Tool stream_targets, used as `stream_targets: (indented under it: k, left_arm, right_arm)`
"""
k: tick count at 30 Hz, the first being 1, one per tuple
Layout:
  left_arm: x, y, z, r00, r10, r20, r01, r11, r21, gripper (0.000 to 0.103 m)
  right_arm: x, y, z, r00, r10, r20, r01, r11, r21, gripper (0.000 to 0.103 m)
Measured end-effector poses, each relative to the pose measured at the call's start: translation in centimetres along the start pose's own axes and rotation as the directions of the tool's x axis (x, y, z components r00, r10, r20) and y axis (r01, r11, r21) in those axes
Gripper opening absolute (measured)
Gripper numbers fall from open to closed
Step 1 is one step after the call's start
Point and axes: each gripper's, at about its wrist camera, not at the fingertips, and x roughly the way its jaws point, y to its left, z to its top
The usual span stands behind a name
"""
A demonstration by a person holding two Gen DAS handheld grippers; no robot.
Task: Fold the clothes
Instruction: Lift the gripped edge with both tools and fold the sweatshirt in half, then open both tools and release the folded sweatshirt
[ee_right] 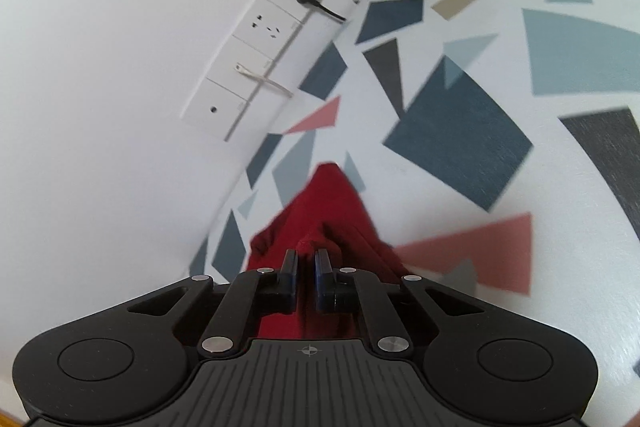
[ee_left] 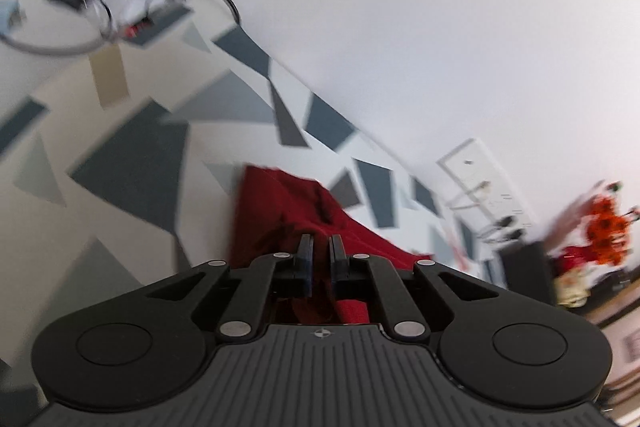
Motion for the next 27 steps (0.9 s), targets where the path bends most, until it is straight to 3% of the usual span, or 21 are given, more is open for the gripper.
stream_targets:
  k: [8, 12, 14, 15, 16, 18, 19, 20, 22, 24, 27]
  left_arm:
    - [2.4, -0.5, 2.9, 0.999, 0.011, 0.044, -0.011, 1.0, 0.001, 0.008]
    - [5.2, -0.8, 5.2, 0.998, 0.036, 0.052, -0.036, 0.999, 0.009, 0.008]
    - [7.2, -1.0, 6.6, 0.997, 0.063, 0.047, -0.065, 0.997, 0.03, 0.011]
    - [8.1, -1.2, 7.3, 0.996, 0.086, 0.039, -0.087, 0.995, 0.045, 0.014]
    - [8.5, -1.4, 8.0, 0.992, 0.121, 0.035, -0.123, 0.991, 0.06, 0.025]
    - [7.8, -1.9, 8.7, 0.986, 0.146, 0.078, -0.153, 0.983, 0.098, 0.049]
    - [7.2, -2.0, 8.6, 0.984, 0.142, 0.107, -0.155, 0.979, 0.132, 0.07]
    - [6.5, -2.0, 8.3, 0.981, 0.137, 0.137, -0.16, 0.973, 0.168, 0.078]
    - [6.0, -1.9, 7.3, 0.982, 0.148, 0.116, -0.173, 0.952, 0.251, 0.078]
    - [6.6, -1.8, 5.8, 0.987, 0.155, 0.033, -0.157, 0.93, 0.334, 0.077]
    - [6.9, -2.9, 2.7, 0.988, 0.149, -0.035, -0.116, 0.878, 0.464, 0.073]
  right_arm:
    - [3.1, 4.5, 3.7, 1.0, 0.026, 0.015, -0.025, 0.996, -0.09, 0.007]
    - [7.2, 6.7, 6.1, 0.998, 0.035, 0.047, -0.028, 0.989, -0.147, 0.007]
    - [9.5, 7.6, 6.9, 0.995, 0.011, 0.099, 0.008, 0.982, -0.19, 0.013]
    - [10.4, 8.1, 7.1, 0.99, -0.023, 0.141, 0.054, 0.973, -0.223, 0.033]
    - [10.8, 8.5, 7.0, 0.983, -0.06, 0.176, 0.103, 0.963, -0.25, 0.057]
    - [11.2, 8.4, 6.4, 0.977, -0.089, 0.192, 0.14, 0.952, -0.272, 0.061]
    - [11.3, 8.3, 6.0, 0.977, -0.098, 0.191, 0.151, 0.947, -0.283, 0.061]
    - [11.2, 7.9, 5.4, 0.981, -0.096, 0.168, 0.143, 0.944, -0.296, 0.061]
    - [11.0, 7.1, 4.0, 0.985, -0.111, 0.134, 0.15, 0.93, -0.336, 0.061]
    - [11.0, 6.7, 2.5, 0.986, -0.136, 0.098, 0.163, 0.909, -0.383, 0.061]
    - [11.0, 7.3, -0.1, 0.985, -0.161, 0.06, 0.17, 0.861, -0.48, 0.061]
